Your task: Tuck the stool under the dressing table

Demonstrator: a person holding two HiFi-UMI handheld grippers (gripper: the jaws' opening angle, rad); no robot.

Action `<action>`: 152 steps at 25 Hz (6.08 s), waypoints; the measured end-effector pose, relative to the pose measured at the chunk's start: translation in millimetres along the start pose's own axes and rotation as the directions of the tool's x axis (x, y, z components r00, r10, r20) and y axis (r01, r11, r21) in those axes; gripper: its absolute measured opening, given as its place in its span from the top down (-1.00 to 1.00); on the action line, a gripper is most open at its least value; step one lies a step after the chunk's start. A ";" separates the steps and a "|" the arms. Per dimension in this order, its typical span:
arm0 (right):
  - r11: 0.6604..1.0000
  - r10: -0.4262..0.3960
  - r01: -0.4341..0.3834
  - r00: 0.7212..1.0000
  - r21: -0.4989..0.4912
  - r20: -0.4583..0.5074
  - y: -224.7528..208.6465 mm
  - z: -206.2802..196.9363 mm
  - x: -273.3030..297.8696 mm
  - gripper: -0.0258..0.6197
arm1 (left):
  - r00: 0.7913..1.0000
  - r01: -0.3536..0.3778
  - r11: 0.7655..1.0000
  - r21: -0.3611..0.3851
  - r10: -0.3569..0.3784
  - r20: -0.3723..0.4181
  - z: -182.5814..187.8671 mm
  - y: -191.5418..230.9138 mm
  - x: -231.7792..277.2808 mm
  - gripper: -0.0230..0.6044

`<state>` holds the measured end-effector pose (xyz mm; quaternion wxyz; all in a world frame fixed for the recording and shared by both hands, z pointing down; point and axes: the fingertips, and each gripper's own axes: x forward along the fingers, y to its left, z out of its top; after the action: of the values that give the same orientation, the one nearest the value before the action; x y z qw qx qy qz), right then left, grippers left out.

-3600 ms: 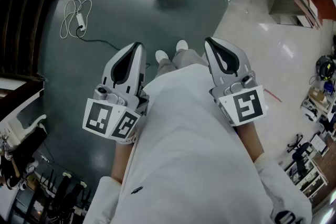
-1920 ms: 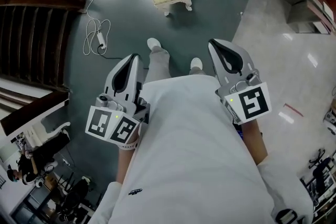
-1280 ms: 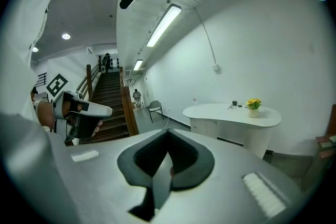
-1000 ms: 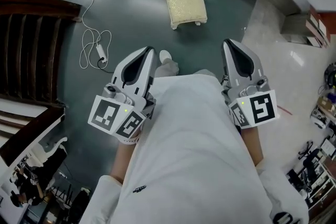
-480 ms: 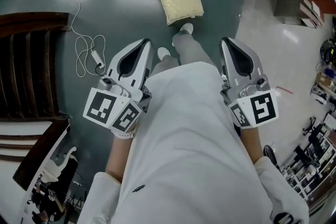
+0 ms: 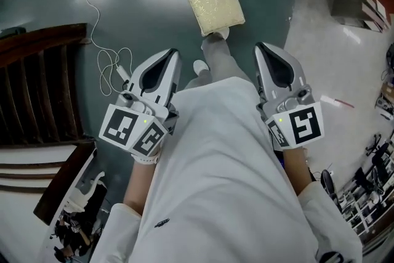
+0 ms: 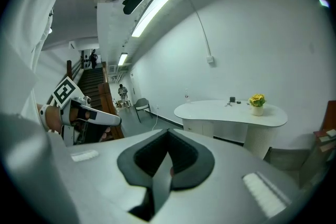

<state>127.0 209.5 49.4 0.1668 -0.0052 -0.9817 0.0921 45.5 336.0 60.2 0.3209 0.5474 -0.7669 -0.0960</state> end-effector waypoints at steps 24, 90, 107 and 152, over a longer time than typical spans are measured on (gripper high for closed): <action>0.946 -0.251 0.243 0.968 0.214 0.010 -144.5 -0.2 72.0 0.89 | 0.938 0.193 0.971 0.138 -0.141 -0.317 75.8 30.1 197.7 0.90; 0.482 -0.428 0.656 0.755 0.581 -0.497 -161.0 -461.6 219.4 0.06 | 0.581 0.201 0.979 -0.014 -0.131 -0.803 -288.4 313.1 364.3 -0.15; 0.373 -0.410 0.669 0.740 0.642 -0.533 -183.4 -529.8 217.6 -0.10 | 0.676 -0.131 0.981 -0.141 -0.016 -0.737 -330.6 399.3 405.4 -0.33; 0.236 -0.357 0.648 0.751 0.724 -0.555 -201.9 -557.7 261.0 -0.13 | 0.630 0.225 0.968 0.114 -0.055 -0.775 -311.8 370.3 571.5 -0.36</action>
<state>67.8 121.5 688.7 0.2972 0.3899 -0.6898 0.5327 -167.7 26.1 707.8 0.5497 0.6239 -0.5192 0.1974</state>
